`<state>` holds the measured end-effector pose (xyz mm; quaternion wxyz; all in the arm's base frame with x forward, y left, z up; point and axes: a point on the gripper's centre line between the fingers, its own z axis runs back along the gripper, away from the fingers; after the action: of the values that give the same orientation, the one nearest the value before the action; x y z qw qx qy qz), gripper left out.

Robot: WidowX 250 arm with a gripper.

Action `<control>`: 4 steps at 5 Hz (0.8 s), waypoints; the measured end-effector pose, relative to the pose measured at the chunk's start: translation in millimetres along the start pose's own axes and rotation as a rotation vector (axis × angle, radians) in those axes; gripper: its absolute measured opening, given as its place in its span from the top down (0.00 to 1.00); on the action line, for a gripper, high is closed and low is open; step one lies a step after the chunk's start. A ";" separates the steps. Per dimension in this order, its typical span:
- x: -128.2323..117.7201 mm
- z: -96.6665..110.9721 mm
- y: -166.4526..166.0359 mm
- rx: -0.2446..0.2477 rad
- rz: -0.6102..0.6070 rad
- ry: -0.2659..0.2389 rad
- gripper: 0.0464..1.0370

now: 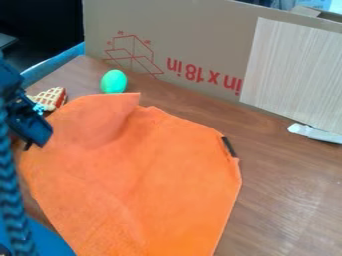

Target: Unfold the cloth from top right to bottom left

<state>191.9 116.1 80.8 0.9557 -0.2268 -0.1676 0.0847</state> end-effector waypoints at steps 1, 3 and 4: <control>-2.3 6.4 0.1 0.035 -0.003 -0.034 0.85; -5.2 14.1 -7.1 0.119 -0.085 0.047 0.30; -2.8 15.7 -6.9 0.141 -0.103 0.067 0.05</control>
<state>184.2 115.7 96.4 0.9774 -0.1526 -0.1409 0.0392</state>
